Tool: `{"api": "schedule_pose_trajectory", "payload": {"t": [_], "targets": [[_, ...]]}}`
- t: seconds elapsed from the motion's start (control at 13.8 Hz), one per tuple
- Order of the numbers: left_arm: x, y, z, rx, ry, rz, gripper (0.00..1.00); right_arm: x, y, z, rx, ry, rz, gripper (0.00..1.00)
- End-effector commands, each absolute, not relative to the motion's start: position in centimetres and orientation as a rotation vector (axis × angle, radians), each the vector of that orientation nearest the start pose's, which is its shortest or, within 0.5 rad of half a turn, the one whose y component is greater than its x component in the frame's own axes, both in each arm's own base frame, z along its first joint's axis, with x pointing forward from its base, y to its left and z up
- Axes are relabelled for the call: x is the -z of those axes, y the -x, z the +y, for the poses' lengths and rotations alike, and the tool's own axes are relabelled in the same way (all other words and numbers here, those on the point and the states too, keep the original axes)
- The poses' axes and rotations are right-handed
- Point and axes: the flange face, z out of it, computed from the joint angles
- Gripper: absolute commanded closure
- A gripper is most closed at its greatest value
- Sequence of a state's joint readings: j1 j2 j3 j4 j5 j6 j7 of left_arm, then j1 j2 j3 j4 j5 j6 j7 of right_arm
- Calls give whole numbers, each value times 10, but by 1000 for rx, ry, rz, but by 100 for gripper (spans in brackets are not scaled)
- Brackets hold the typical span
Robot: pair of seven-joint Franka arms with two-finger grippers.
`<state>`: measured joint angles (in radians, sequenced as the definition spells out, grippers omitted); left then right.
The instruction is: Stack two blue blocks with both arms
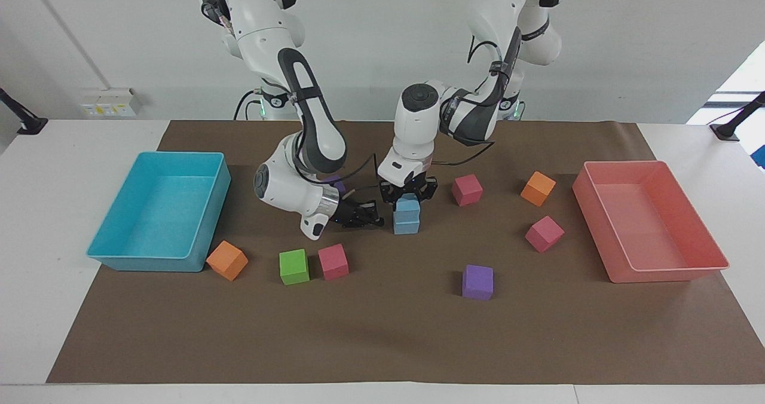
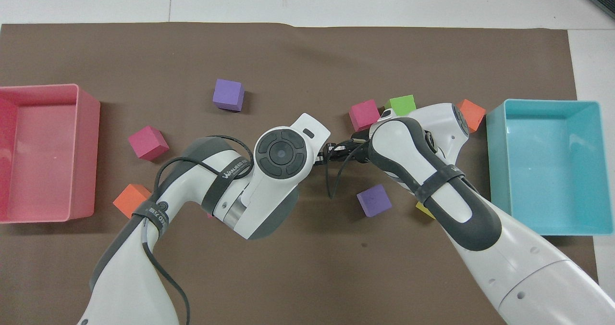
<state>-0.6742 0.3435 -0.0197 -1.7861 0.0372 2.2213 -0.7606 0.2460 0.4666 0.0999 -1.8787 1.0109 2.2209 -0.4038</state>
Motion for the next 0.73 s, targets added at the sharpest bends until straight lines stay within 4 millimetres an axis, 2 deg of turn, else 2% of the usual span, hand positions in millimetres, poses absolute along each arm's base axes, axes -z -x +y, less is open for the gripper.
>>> {"api": "schedule_pose_trajectory", "payload": {"t": [0.0, 0.65], "targets": [[-372, -495, -410, 154, 3148, -38, 40, -264, -585, 237, -89, 2327, -38, 100], [-373, -493, -412, 167, 3121, -5, 40, -264, -585, 237, -90, 2327, -36, 100]]}}
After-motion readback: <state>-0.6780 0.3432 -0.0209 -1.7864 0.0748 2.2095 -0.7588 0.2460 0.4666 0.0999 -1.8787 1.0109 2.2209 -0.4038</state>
